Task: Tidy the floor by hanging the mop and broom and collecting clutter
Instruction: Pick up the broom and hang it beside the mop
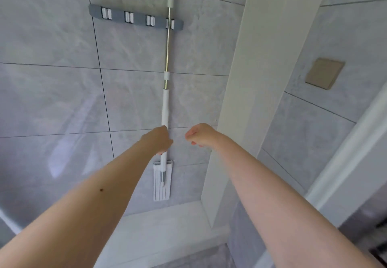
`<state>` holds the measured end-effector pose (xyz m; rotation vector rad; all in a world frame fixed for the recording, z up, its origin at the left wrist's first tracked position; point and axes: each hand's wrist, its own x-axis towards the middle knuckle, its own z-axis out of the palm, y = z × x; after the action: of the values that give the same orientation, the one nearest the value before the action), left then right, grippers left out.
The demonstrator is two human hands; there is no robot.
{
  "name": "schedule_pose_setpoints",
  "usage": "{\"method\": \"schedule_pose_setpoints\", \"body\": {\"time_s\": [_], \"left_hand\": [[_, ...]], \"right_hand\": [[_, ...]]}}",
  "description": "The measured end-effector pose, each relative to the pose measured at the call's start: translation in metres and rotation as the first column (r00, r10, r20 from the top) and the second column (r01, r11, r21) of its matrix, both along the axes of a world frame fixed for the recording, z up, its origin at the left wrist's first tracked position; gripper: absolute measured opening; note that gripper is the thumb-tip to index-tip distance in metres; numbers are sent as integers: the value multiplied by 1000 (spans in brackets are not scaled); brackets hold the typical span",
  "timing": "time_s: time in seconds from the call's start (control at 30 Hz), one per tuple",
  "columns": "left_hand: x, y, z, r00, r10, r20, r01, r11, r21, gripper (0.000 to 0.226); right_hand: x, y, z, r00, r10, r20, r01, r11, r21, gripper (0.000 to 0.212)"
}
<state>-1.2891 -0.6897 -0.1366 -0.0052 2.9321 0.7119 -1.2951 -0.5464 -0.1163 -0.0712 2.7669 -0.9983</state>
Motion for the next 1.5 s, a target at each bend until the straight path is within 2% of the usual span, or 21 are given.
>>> {"method": "schedule_pose_setpoints", "body": {"time_s": [0.1,0.2,0.33,0.47,0.6,0.73,0.97,1.07,1.17,1.3,1.5], "left_hand": [[43,13,-28,997,-58,47,60,998,-37,36],[77,34,-51,988,-113,103,121,990,-78,38],[112,71,-78,966,-204,161,220,972,-87,39],[143,113,-106,931,-288,223,314,945,-94,42],[170,155,-130,893,-356,275,391,917,-84,41],[199,193,-154,867,-393,307,436,896,-86,40],[259,257,-215,858,-352,374,398,916,-50,43],[282,277,-254,853,-312,418,361,932,-40,45],[308,291,-305,852,-272,448,326,944,-47,44],[340,295,-369,819,-257,513,365,923,-121,44],[353,289,-472,816,-268,512,420,883,-208,40]], "right_hand": [[46,9,-32,999,-18,51,17,1000,15,34],[88,25,-60,991,-76,110,77,997,-1,19],[138,63,-97,964,-158,216,159,987,16,28],[183,110,-126,916,-272,296,276,961,30,25],[224,153,-150,878,-341,335,354,935,24,36],[261,194,-176,837,-392,381,414,910,24,30],[311,261,-240,811,-384,441,419,908,20,27],[324,282,-275,822,-360,441,401,916,1,35],[336,295,-323,833,-333,442,378,926,-16,38],[354,301,-392,824,-321,466,377,926,-29,31],[380,300,-517,788,-361,498,416,909,-1,30]]}}
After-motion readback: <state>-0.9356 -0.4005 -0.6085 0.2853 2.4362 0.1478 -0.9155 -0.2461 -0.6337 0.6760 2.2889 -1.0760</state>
